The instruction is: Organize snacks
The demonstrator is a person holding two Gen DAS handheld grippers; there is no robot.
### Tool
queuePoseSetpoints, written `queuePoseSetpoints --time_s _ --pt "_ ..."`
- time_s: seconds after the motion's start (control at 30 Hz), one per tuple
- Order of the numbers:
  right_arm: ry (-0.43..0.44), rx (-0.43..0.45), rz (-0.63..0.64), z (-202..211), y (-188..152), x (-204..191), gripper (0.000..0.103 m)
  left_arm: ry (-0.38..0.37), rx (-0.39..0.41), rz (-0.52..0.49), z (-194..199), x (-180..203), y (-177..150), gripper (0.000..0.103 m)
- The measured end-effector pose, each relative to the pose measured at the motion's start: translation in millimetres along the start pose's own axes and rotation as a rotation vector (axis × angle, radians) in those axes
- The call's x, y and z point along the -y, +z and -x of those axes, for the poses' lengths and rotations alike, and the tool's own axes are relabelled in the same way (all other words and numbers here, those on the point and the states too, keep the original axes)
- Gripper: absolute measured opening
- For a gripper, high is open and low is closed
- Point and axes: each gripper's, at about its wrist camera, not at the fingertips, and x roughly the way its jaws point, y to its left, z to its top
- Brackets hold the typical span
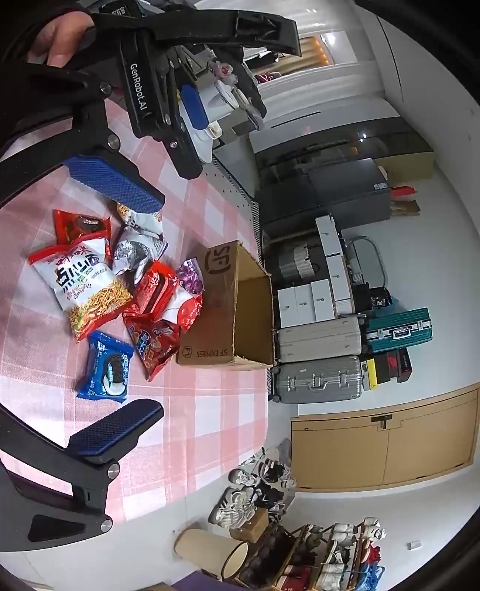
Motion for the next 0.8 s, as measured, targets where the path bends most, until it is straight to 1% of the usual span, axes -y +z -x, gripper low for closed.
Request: queuePoseSetpoints --time_s 0.03,0.17,0.63,0.8 --pt "0.0 0.001 0.001 0.2 -0.2 -0.6 0.103 -0.016 0.002 0.0 0.4 0.4 -0.4 0.102" --pt "0.011 0.0 -0.008 0.0 -0.3 -0.6 0.103 -0.025 -0.006 0.002 0.9 0.7 -2.5 0.102" --pt "0.009 0.009 -0.007 2.1 -0.8 -4.3 0.103 -0.027 -0.009 0.014 2.6 -0.7 -2.8 0.102" --pt "0.011 0.014 -0.009 2.8 -0.9 -4.0 0.103 -0.049 -0.009 0.02 2.7 -1.1 -2.9 0.102"
